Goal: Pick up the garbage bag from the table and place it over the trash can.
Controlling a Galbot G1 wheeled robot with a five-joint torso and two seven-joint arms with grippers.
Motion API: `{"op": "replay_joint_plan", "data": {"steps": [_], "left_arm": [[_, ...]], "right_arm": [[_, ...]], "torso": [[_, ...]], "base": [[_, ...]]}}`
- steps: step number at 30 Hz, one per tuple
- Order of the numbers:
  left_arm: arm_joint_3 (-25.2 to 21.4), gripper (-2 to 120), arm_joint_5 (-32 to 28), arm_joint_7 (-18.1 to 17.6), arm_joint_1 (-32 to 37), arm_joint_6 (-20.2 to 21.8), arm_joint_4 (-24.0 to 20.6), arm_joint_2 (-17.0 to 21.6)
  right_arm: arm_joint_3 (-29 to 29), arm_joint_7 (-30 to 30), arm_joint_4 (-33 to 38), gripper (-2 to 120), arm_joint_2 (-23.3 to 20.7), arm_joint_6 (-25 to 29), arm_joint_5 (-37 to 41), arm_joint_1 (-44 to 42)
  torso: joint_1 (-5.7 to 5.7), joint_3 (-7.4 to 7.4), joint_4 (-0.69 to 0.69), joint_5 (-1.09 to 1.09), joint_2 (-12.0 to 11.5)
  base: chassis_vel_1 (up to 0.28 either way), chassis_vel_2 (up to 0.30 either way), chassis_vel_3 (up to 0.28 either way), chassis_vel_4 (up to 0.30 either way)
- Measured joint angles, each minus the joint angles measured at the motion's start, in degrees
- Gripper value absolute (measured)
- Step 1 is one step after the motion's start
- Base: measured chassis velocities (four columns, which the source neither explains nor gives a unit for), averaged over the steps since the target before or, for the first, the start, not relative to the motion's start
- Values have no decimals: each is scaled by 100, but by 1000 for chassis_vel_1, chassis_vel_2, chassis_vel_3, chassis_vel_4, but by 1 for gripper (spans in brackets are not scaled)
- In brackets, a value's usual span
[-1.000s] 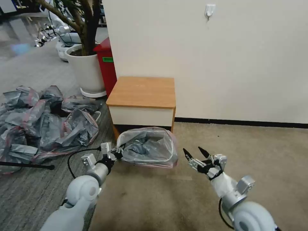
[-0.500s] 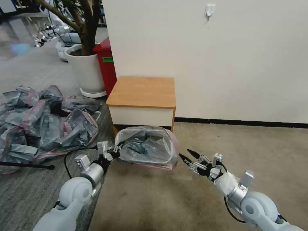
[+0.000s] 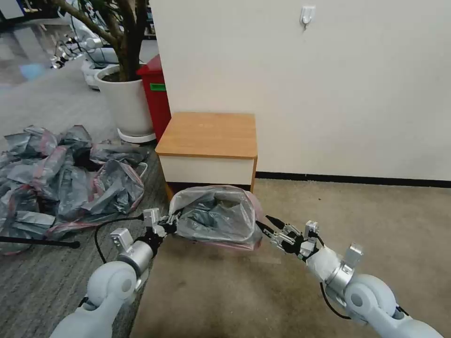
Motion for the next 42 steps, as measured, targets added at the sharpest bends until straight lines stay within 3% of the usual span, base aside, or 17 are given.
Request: {"op": "replay_joint_plan", "data": {"steps": [32, 37, 39, 42], "left_arm": [[92, 3, 197, -27, 119, 11, -127, -165], [103, 3, 251, -23, 191, 11, -143, -194], [107, 3, 272, -2, 245, 14, -165, -197], [92, 3, 278, -3, 253, 13, -175, -197]], "right_arm": [[26, 289, 27, 19, 100, 5, -662, 12], [-56, 678, 27, 10, 140, 27, -904, 87], [-110, 1051, 29, 0, 164, 27, -986, 157], [-129, 1208, 29, 0, 174, 19, -1078, 180]], "torso": [[0, 0, 0, 0, 0], [0, 0, 0, 0, 0], [0, 0, 0, 0, 0], [0, 0, 1, 0, 0]], "base": [[0, 0, 0, 0], [0, 0, 0, 0], [0, 0, 0, 0], [0, 0, 0, 0]]}}
